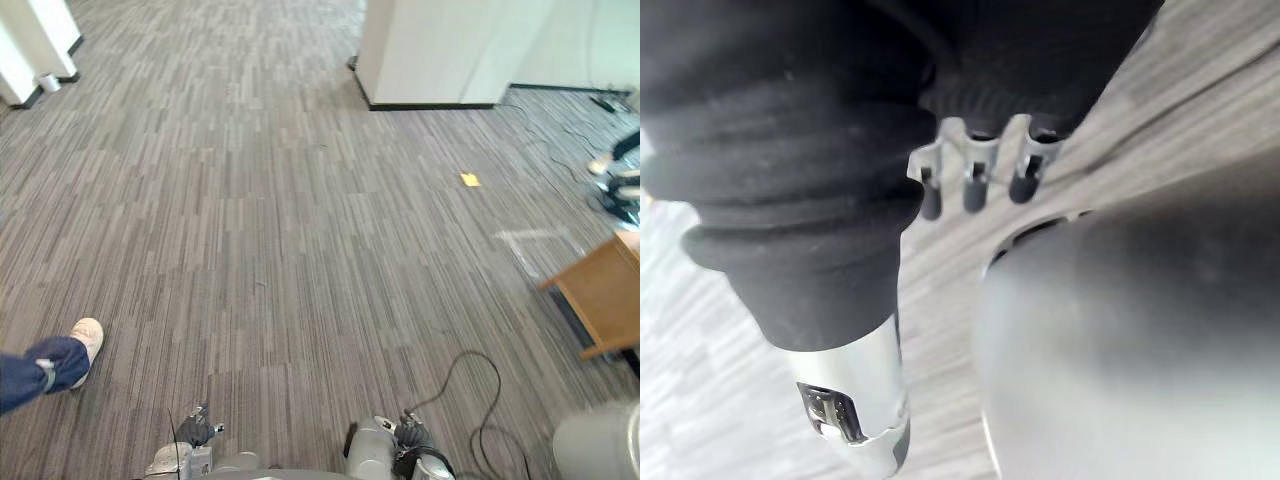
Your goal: Organize washtable
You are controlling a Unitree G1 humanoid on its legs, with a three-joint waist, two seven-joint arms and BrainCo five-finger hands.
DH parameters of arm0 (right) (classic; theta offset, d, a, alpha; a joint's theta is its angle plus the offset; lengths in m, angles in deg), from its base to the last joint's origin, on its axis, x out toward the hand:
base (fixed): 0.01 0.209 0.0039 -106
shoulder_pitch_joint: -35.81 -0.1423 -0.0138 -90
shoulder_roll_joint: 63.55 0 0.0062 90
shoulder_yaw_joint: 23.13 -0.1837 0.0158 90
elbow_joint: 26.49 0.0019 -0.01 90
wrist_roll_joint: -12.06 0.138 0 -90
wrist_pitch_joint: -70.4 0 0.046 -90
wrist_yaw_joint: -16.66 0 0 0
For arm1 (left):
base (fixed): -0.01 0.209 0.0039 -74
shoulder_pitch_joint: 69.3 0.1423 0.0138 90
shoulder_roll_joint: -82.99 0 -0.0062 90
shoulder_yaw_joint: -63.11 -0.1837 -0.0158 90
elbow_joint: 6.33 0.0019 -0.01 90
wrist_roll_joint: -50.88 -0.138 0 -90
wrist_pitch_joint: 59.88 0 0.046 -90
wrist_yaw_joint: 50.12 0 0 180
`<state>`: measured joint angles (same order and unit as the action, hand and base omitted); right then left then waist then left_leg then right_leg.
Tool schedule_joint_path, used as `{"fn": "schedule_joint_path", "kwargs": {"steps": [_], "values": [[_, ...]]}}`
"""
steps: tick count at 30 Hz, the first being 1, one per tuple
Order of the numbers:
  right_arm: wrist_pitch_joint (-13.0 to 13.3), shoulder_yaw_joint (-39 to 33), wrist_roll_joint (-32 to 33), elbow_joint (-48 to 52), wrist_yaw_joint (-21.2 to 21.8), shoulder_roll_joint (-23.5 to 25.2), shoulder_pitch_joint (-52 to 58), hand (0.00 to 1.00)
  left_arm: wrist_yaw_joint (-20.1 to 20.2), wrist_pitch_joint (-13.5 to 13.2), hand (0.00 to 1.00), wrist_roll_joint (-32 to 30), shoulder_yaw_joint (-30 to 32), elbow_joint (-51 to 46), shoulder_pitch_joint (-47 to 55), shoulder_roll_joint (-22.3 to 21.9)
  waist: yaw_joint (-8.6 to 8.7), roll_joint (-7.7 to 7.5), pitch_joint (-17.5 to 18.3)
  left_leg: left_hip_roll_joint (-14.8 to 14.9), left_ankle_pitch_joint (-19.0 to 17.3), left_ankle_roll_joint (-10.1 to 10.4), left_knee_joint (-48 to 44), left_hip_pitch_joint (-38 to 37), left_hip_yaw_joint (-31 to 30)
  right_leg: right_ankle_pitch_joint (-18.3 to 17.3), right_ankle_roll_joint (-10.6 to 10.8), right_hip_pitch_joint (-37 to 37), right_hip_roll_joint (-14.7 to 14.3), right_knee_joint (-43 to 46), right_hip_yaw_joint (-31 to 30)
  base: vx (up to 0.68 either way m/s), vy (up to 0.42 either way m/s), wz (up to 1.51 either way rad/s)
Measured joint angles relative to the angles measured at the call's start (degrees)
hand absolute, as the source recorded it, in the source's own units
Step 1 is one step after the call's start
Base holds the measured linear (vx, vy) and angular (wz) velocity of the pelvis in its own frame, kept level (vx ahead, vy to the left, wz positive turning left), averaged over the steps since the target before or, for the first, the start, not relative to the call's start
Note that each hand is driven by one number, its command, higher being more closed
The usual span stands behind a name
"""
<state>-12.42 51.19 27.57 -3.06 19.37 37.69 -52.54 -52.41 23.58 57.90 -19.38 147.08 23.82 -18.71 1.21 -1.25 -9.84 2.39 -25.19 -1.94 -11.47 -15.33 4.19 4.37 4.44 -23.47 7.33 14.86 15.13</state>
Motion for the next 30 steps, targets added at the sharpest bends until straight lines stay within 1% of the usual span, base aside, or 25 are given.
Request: {"fn": "schedule_joint_path", "kwargs": {"steps": [1,2,3,4,5,6,7,8,10,11,13,15,16,17,18,19,20,21,22,23,24,25,26,28,30], "values": [[-0.2,-0.2,0.3,0.0,0.0,-0.6,0.2,0.00,0.5,0.1,0.00,-0.1,0.7,1.4,0.7,-1.2,1.08,2.31,1.6,2.0,0.4,0.8,0.0,-0.5,-1.9,3.5,-4.3,-0.7,-2.5,2.4,-1.9,0.82,-0.203,0.53],[-0.3,-0.6,0.3,-0.1,0.0,-1.0,-0.4,0.00,0.8,0.2,0.00,-0.1,2.0,1.8,0.5,-1.7,0.65,3.47,1.9,3.4,1.5,2.4,-1.8,0.1,-2.4,1.0,-5.7,-1.5,-2.7,5.8,-2.5,0.81,-0.185,0.51],[-0.2,-3.3,0.4,-0.1,0.0,-1.1,0.0,0.00,1.4,0.8,0.00,-0.1,3.2,1.5,-0.3,-3.1,0.98,4.05,1.0,3.1,5.8,5.6,-9.6,2.8,-5.2,-3.6,-5.8,-2.7,-0.7,13.6,-2.9,0.75,-0.228,0.52],[-0.4,-6.6,0.9,-0.1,0.0,-1.4,1.0,0.00,2.1,1.2,0.00,0.2,5.4,1.8,-0.8,-4.3,1.74,4.55,0.5,2.1,12.6,4.9,-18.8,5.1,-7.1,-7.7,-6.0,-4.2,-0.5,23.1,-1.7,0.72,-0.281,0.56],[-0.3,-7.5,1.9,0.1,0.0,-1.0,1.3,0.00,2.0,1.3,0.00,0.4,7.1,2.1,-0.1,-4.3,1.51,5.58,1.0,2.7,15.7,6.2,-23.5,6.3,-7.3,-9.1,-5.5,-3.5,-2.4,21.9,-1.5,0.65,-0.378,0.27],[-0.4,-7.5,2.9,0.7,0.0,-0.1,2.9,0.00,2.2,1.5,0.00,1.6,9.9,1.9,2.0,-3.7,1.26,5.28,2.2,3.5,22.6,11.1,-34.9,10.5,-7.7,-11.3,-9.9,1.5,-4.5,14.4,-0.7,0.65,-0.377,-0.46],[-0.9,-8.6,4.1,0.3,-0.1,-1.1,2.9,0.00,2.2,1.7,0.00,3.7,11.6,1.2,2.4,-4.3,-0.60,8.31,2.2,8.0,22.9,11.8,-51.3,17.9,-5.6,-13.5,-10.1,6.4,-8.2,12.0,-0.9,0.68,-0.327,-0.54],[-1.0,-8.7,4.4,0.0,-0.2,-1.0,2.4,0.00,2.3,1.9,0.00,4.4,11.7,1.2,2.3,-4.2,-0.85,8.23,2.1,9.1,22.4,11.0,-55.6,21.0,-4.7,-13.9,-10.1,8.6,-9.0,10.3,-1.3,0.88,-0.236,-0.65],[-1.2,-8.3,4.9,-0.1,-1.0,1.0,1.1,0.00,2.1,2.1,0.00,7.5,12.7,-1.0,2.5,-2.5,-2.16,4.63,0.0,11.0,18.6,5.2,-61.0,28.1,0.1,-13.9,-10.2,20.1,-9.1,2.6,-4.7,0.81,-0.160,-0.42],[-1.2,-7.4,5.1,-0.1,-1.3,1.2,0.9,0.00,2.1,2.0,0.00,8.4,12.6,-1.2,2.7,-2.0,-2.46,3.21,-0.4,11.3,18.0,4.6,-60.3,29.8,1.3,-13.9,-10.2,22.6,-8.9,0.6,-5.8,0.60,-0.072,-0.52],[-1.2,-5.5,5.3,-0.1,-1.3,1.4,-0.8,0.00,1.6,1.6,0.00,10.6,12.2,-2.2,3.4,-1.6,-2.80,2.10,-0.5,11.5,16.6,4.1,-54.9,35.5,3.0,-15.1,-8.4,27.6,-8.1,-3.6,-8.4,0.47,0.007,-0.53],[-1.2,-3.8,5.1,-0.1,-1.3,0.8,-2.7,0.00,0.8,1.1,0.00,12.0,10.0,-2.4,2.9,-1.4,-3.69,2.93,-1.2,9.3,15.9,5.0,-34.3,40.7,2.6,-18.5,-5.9,31.6,-6.3,-5.3,-10.6,0.57,0.170,-0.48],[-1.2,-3.4,5.1,-0.1,-1.3,0.8,-2.7,0.00,0.8,1.1,0.00,12.2,9.5,-2.5,3.0,-1.4,-3.76,2.89,-1.2,8.0,16.5,6.0,-26.8,40.9,2.2,-19.5,-5.0,32.8,-5.4,-5.6,-10.7,0.69,0.279,-0.24],[-1.2,-3.4,4.4,-0.1,-1.3,0.5,-2.2,0.00,0.5,0.9,0.00,12.6,8.3,-3.1,3.5,-1.6,-3.94,3.09,-1.0,6.0,19.4,9.8,-11.3,39.6,1.4,-22.0,-4.4,35.4,-3.9,-6.5,-11.2,0.47,0.224,-0.32],[-1.2,-3.2,4.1,-0.2,-1.4,0.4,-2.0,0.00,0.3,0.6,0.00,12.6,8.0,-3.4,4.5,-1.8,-4.70,3.39,-1.0,5.6,23.5,10.3,-5.7,39.3,0.9,-24.0,-3.5,37.5,-2.9,-6.8,-12.4,0.64,0.342,-0.58],[-1.2,-2.2,4.0,-0.2,-1.3,0.5,-1.4,0.00,0.1,0.5,0.00,12.9,8.1,-3.3,5.7,-1.8,-5.40,2.89,0.2,4.6,27.4,7.9,-8.4,39.4,2.4,-25.1,-4.1,38.7,-1.6,-6.4,-14.0,0.71,0.345,-0.58],[-1.3,-1.4,2.9,-1.4,-1.1,1.5,-1.2,0.00,-0.3,0.2,0.00,13.2,8.6,-3.4,6.3,-1.7,-5.25,0.63,1.9,2.6,25.5,4.0,-11.7,40.7,3.7,-24.7,-4.8,37.1,1.0,-3.0,-15.7,0.89,0.421,-0.42],[-1.4,-1.4,1.7,-1.9,-1.0,2.3,-1.5,0.00,-0.3,-0.3,0.00,13.2,9.0,-3.4,6.4,-1.2,-5.21,-0.89,2.3,0.8,22.4,1.7,-14.6,41.0,5.0,-23.3,-2.4,32.8,3.6,6.5,-18.5,0.76,0.335,-0.16],[-1.4,-1.5,1.3,-2.0,-0.9,2.5,-1.2,0.00,-0.3,-0.3,0.00,13.3,9.2,-3.3,6.5,-1.0,-5.27,-1.56,2.4,0.0,20.8,0.6,-15.8,40.5,5.8,-22.4,-0.9,30.8,4.2,11.9,-20.1,0.74,0.352,-0.02],[-1.4,-1.7,0.5,-2.1,-0.6,2.8,-0.7,0.00,-0.4,-0.3,0.00,13.1,9.4,-3.1,6.5,-0.6,-5.16,-2.65,2.3,-1.7,17.9,-0.7,-17.2,38.8,7.1,-19.4,0.8,28.4,5.2,20.1,-22.9,0.59,0.276,-0.03],[-1.5,-1.8,0.1,-2.1,-0.1,2.8,-0.4,0.00,-0.4,-0.3,0.00,12.7,9.4,-3.1,6.5,-0.4,-5.17,-2.99,2.0,-2.9,14.3,-2.0,-18.6,35.9,8.2,-11.7,2.7,24.3,4.9,31.5,-27.0,0.83,0.354,-0.11],[-1.4,-1.7,0.1,-1.9,0.0,2.7,-0.4,0.00,-0.5,-0.1,0.00,12.4,8.9,-3.1,6.4,-0.4,-4.88,-2.28,1.3,-3.7,11.5,-2.7,-18.6,31.4,8.3,-8.3,4.7,20.7,4.4,42.7,-27.9,0.66,0.269,-0.14],[-1.4,-1.7,0.1,-1.8,0.0,2.6,-0.2,0.00,-0.5,0.0,0.00,12.2,8.2,-3.1,6.3,-0.5,-4.46,-1.69,0.9,-4.1,10.5,-3.0,-17.9,28.6,8.1,-8.7,4.3,19.3,4.4,46.9,-26.7,0.74,0.295,-0.09],[-1.0,-1.8,0.2,0.0,-0.1,1.5,0.1,0.00,-0.4,0.0,0.00,11.2,5.4,-3.1,5.6,-0.5,-2.50,0.30,0.2,-4.8,9.2,-3.5,-11.3,18.6,7.3,-13.6,0.8,13.7,4.6,52.4,-19.3,0.49,0.185,0.04],[-0.7,-2.3,0.3,2.0,0.0,1.6,0.3,0.00,-0.3,0.1,0.00,11.1,2.4,-3.2,3.3,0.0,-1.49,1.05,-0.2,-5.0,8.3,-3.6,-4.5,11.0,5.7,-17.7,0.3,6.9,2.5,47.0,-13.0,0.57,0.108,0.13]]}}
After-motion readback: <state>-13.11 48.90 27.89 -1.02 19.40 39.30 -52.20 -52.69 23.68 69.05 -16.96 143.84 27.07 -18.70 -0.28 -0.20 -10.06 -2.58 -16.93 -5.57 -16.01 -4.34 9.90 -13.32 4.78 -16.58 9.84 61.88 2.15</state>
